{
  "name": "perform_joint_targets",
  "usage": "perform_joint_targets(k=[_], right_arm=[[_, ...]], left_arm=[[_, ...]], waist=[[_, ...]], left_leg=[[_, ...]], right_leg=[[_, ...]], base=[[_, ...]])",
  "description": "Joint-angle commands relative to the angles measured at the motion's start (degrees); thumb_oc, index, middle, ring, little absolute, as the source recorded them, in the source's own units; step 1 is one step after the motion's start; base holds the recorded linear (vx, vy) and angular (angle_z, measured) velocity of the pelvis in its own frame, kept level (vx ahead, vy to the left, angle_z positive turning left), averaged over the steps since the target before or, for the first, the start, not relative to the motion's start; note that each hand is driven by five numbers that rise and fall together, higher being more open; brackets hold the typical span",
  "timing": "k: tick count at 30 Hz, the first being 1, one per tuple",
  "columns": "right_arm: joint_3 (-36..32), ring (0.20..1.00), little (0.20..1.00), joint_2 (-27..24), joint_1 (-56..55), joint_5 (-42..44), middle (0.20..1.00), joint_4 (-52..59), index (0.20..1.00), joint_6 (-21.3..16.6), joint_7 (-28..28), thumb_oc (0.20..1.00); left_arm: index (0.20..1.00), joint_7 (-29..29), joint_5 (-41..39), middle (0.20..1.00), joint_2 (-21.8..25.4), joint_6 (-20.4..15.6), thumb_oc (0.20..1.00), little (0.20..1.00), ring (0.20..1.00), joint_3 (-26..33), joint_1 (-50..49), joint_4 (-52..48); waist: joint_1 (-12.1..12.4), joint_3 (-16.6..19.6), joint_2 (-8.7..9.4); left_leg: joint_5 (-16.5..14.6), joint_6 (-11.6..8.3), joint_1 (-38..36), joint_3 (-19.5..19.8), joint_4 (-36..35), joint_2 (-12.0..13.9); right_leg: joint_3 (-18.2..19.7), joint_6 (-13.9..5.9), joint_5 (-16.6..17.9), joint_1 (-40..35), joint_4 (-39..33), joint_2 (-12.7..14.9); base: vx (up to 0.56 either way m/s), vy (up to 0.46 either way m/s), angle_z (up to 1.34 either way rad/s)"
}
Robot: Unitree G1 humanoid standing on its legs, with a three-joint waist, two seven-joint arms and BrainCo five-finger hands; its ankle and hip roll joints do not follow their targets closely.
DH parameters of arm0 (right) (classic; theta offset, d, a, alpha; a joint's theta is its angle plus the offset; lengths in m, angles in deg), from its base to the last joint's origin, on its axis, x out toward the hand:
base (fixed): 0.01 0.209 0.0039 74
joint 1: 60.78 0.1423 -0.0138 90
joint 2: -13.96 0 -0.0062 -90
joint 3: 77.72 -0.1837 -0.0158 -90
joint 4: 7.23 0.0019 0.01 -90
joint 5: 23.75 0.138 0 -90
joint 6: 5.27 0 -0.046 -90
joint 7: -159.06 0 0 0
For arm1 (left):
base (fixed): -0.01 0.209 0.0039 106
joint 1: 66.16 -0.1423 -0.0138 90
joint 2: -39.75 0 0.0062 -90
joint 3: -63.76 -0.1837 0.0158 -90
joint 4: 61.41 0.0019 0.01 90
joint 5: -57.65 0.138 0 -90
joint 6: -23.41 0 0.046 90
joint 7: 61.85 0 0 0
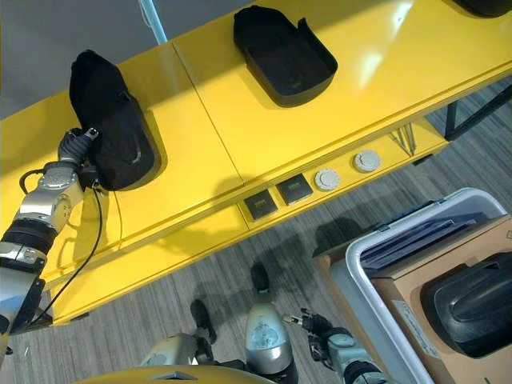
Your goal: Move parts from the plastic box to the shelf.
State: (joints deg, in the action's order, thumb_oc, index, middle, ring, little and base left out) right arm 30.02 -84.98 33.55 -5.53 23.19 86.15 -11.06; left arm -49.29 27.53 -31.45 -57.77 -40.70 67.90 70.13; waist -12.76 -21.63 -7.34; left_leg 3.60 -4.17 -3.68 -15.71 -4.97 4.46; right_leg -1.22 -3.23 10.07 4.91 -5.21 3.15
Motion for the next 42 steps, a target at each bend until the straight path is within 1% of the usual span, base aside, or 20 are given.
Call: perform_joint_targets(k=[1, 6, 8, 9, 11, 12, 14, 16, 20, 22, 25, 30, 31, 35, 36, 37, 38, 40, 41, 42], right_arm=[[1.57, 1.000, 1.000, 0.04, -0.41, 0.58, 1.000, -1.30, 1.000, 0.12, 1.69, 1.000], [1.17, 1.000, 1.000, 0.37, -0.65, -0.15, 1.000, -2.56, 1.000, -0.40, 1.77, 1.000], [1.02, 1.000, 1.000, 0.60, -0.85, -0.70, 1.000, -2.59, 1.000, -0.21, 2.00, 1.000], [1.42, 1.000, 1.000, 1.54, -1.13, -1.32, 1.000, -2.31, 1.000, 0.37, 1.86, 1.000], [1.90, 1.000, 1.000, 2.37, -1.21, -1.60, 1.000, -3.02, 1.000, 0.22, 1.27, 1.000], [2.05, 1.000, 1.000, 2.64, -1.23, -1.17, 1.000, -3.30, 1.000, 0.16, 0.88, 1.000], [1.83, 1.000, 1.000, 3.30, -1.16, -0.68, 1.000, -4.01, 1.000, 0.16, 0.43, 1.000], [1.77, 1.000, 1.000, 3.95, -1.02, -0.32, 1.000, -4.30, 1.000, 0.66, -0.16, 1.000], [1.35, 1.000, 1.000, 5.15, -1.17, -0.37, 1.000, -6.11, 1.000, 0.72, -0.98, 1.000], [1.23, 1.000, 1.000, 5.32, -1.25, -0.48, 1.000, -6.43, 1.000, 0.71, -1.23, 1.000], [1.17, 1.000, 1.000, 5.83, -1.45, -0.73, 1.000, -7.62, 1.000, 0.45, -1.42, 1.000], [1.82, 1.000, 1.000, 6.57, -2.14, -1.57, 1.000, -8.01, 1.000, 0.92, -1.45, 1.000], [2.00, 1.000, 1.000, 6.83, -2.36, -1.62, 1.000, -8.26, 1.000, 0.91, -1.41, 1.000], [2.42, 1.000, 1.000, 7.39, -2.57, -1.54, 1.000, -9.18, 1.000, 0.91, -1.65, 1.000], [2.39, 1.000, 1.000, 7.53, -2.48, -1.53, 1.000, -9.42, 1.000, 0.98, -1.71, 1.000], [2.26, 1.000, 1.000, 7.64, -2.33, -1.28, 1.000, -9.62, 1.000, 1.12, -1.86, 1.000], [2.06, 1.000, 1.000, 7.72, -2.21, -1.05, 1.000, -9.78, 1.000, 1.24, -2.01, 1.000], [1.80, 1.000, 1.000, 8.13, -2.09, -1.10, 1.000, -10.41, 1.000, 0.99, -2.20, 1.000], [1.36, 1.000, 1.000, 8.25, -1.96, -0.80, 1.000, -10.60, 1.000, 1.11, -2.18, 1.000], [0.90, 1.000, 1.000, 8.37, -1.81, -0.13, 1.000, -10.70, 1.000, 1.13, -2.17, 1.000]], left_arm=[[1.000, -6.41, 0.41, 1.000, 1.93, 3.18, 1.000, 1.000, 1.000, -3.19, 0.86, 4.94], [1.000, -7.78, -2.03, 1.000, 1.76, 5.32, 1.000, 1.000, 1.000, -3.73, 0.29, 3.33], [1.000, -6.06, -2.23, 1.000, 1.23, 6.53, 1.000, 1.000, 1.000, -3.49, -0.86, 1.92], [1.000, -3.20, -4.27, 1.000, 0.00, 7.24, 1.000, 1.000, 1.000, -2.85, -3.21, 0.74], [1.000, -1.58, -5.00, 1.000, -1.37, 7.02, 1.000, 1.000, 1.000, -2.03, -4.35, 0.74], [1.000, -1.77, -6.59, 1.000, -1.92, 6.92, 1.000, 1.000, 1.000, -1.72, -4.75, 0.68], [1.000, -1.53, -6.61, 1.000, -3.38, 7.36, 1.000, 1.000, 1.000, -1.26, -5.98, -0.24], [1.000, 0.85, -8.50, 1.000, -5.18, 6.80, 1.000, 1.000, 1.000, -1.06, -7.62, -2.16], [1.000, 1.89, -6.29, 1.000, -7.63, 7.79, 1.000, 1.000, 1.000, -1.10, -9.76, -3.80], [1.000, 3.00, -4.35, 1.000, -7.84, 7.89, 1.000, 1.000, 1.000, -1.24, -10.19, -4.04], [1.000, 5.82, 0.85, 1.000, -6.84, 7.05, 1.000, 1.000, 1.000, -1.22, -10.15, -4.06], [1.000, 7.00, 2.40, 1.000, -4.75, 6.57, 1.000, 1.000, 1.000, -0.84, -9.51, -4.36], [1.000, 7.89, 2.26, 1.000, -4.53, 6.17, 1.000, 1.000, 1.000, -0.74, -9.29, -4.50], [1.000, 8.73, -1.77, 1.000, -4.64, 1.82, 1.000, 1.000, 1.000, 0.01, -8.26, -5.10], [1.000, 7.98, -6.14, 1.000, -5.14, -0.63, 1.000, 1.000, 1.000, 0.70, -7.94, -6.88], [1.000, 7.14, -9.72, 1.000, -5.90, -2.43, 1.000, 1.000, 1.000, 1.58, -8.17, -9.93], [1.000, 7.99, -11.01, 1.000, -6.65, -3.60, 1.000, 1.000, 1.000, 2.11, -8.63, -12.11], [1.000, 7.95, -9.87, 1.000, -7.24, -8.59, 1.000, 1.000, 1.000, 2.55, -9.62, -15.09], [1.000, 6.42, -10.71, 1.000, -7.26, -10.38, 1.000, 1.000, 1.000, 3.73, -11.21, -21.26], [1.000, 5.40, -7.81, 1.000, -7.38, -12.22, 1.000, 1.000, 1.000, 4.73, -13.76, -28.91]], waist=[[-0.79, 1.02, 1.98], [-0.52, 1.49, 1.47], [-0.23, 1.83, 1.33], [0.33, 2.33, 1.45], [0.72, 2.77, 1.58], [0.89, 2.99, 1.61], [1.40, 3.63, 1.64], [1.94, 4.28, 1.65], [2.69, 5.77, 1.67], [2.84, 6.18, 1.62], [3.20, 7.60, 1.45], [3.53, 8.90, 1.59], [3.57, 9.14, 1.74], [3.83, 9.89, 2.14], [4.04, 10.10, 2.34], [4.31, 10.28, 2.56], [4.54, 10.39, 2.69], [4.90, 10.50, 2.90], [5.57, 10.55, 3.14], [6.45, 10.57, 3.45]], left_leg=[[-1.83, -0.48, 2.93, 1.79, -0.03, 0.54], [-1.80, -0.45, 2.39, 1.61, -0.03, 0.52], [-1.71, -0.50, 2.19, 1.68, -0.03, 0.51], [-1.70, -0.47, 1.72, 1.90, -0.03, 0.50], [-1.70, -0.37, 1.42, 2.00, -0.03, 0.53], [-1.71, -0.35, 1.32, 2.04, -0.03, 0.53], [-1.83, -0.30, 0.96, 2.27, -0.03, 0.48], [-2.03, -0.31, 0.59, 2.56, -0.03, 0.38], [-2.25, -0.22, -0.21, 2.62, -0.03, 0.39], [-2.33, -0.18, -0.43, 2.58, -0.03, 0.38], [-2.38, -0.22, -1.20, 2.35, 0.00, 0.43], [-2.63, -0.17, -1.97, 2.11, 0.09, 0.47], [-2.71, -0.16, -2.17, 2.10, 0.11, 0.50], [-3.03, -0.11, -2.77, 2.19, 0.04, 0.59], [-3.23, -0.07, -3.08, 2.34, 0.00, 0.69], [-3.42, -0.04, -3.30, 2.53, -0.03, 0.73], [-3.56, -0.03, -3.43, 2.70, -0.03, 0.76], [-3.69, 0.02, -3.56, 3.05, -0.03, 0.74], [-3.82, 0.06, -3.69, 3.33, -0.03, 0.83], [-3.94, 0.07, -3.60, 3.88, -0.03, 0.87]], right_leg=[[-0.76, -2.26, -8.21, -2.99, 0.63, 2.35], [-1.11, -2.26, -8.36, -3.80, 0.35, 2.38], [-1.33, -2.30, -8.45, -4.26, 0.22, 2.45], [-1.82, -2.26, -8.67, -5.06, 0.22, 2.52], [-2.15, -2.19, -8.85, -5.67, 0.22, 2.54], [-2.29, -2.16, -8.93, -5.88, 0.21, 2.56], [-2.64, -2.10, -9.17, -6.51, 0.21, 2.54], [-3.14, -2.17, -9.32, -6.99, 0.21, 2.65], [-3.77, -2.19, -9.60, -8.14, 0.21, 2.75], [-3.87, -2.19, -9.72, -8.48, 0.21, 2.77], [-4.15, -2.14, -10.09, -9.69, 0.21, 2.76], [-4.40, -2.13, -10.34, -10.84, 0.21, 2.70], [-4.47, -2.15, -10.42, -11.13, 0.21, 2.65], [-4.70, -2.16, -10.65, -11.72, 0.21, 2.53], [-4.88, -2.12, -10.75, -11.94, 0.21, 2.49], [-5.01, -2.08, -10.89, -12.16, 0.21, 2.46], [-5.10, -2.05, -10.97, -12.28, 0.21, 2.43], [-5.19, -2.00, -11.01, -12.44, 0.21, 2.38], [-5.54, -1.84, -11.18, -12.69, 0.21, 2.34], [-5.83, -1.69, -11.33, -12.84, 0.21, 2.32]], base=[[0.01, 0.005, -0.05], [0.01, 0.001, 0.00], [0.02, -0.025, 0.01], [0.04, -0.062, 0.02], [0.03, -0.062, 0.09], [0.02, -0.063, 0.07], [0.01, -0.056, 0.02], [0.01, -0.052, 0.02], [0.02, -0.045, 0.05], [0.02, -0.026, 0.10], [0.04, -0.024, 0.09], [0.00, 0.000, 0.00], [0.00, -0.026, 0.03], [0.00, -0.008, 0.01], [0.00, 0.000, 0.00], [0.00, -0.032, 0.01], [0.00, 0.000, 0.00], [0.01, -0.013, 0.02], [0.02, -0.034, 0.03], [0.02, -0.042, 0.08]])
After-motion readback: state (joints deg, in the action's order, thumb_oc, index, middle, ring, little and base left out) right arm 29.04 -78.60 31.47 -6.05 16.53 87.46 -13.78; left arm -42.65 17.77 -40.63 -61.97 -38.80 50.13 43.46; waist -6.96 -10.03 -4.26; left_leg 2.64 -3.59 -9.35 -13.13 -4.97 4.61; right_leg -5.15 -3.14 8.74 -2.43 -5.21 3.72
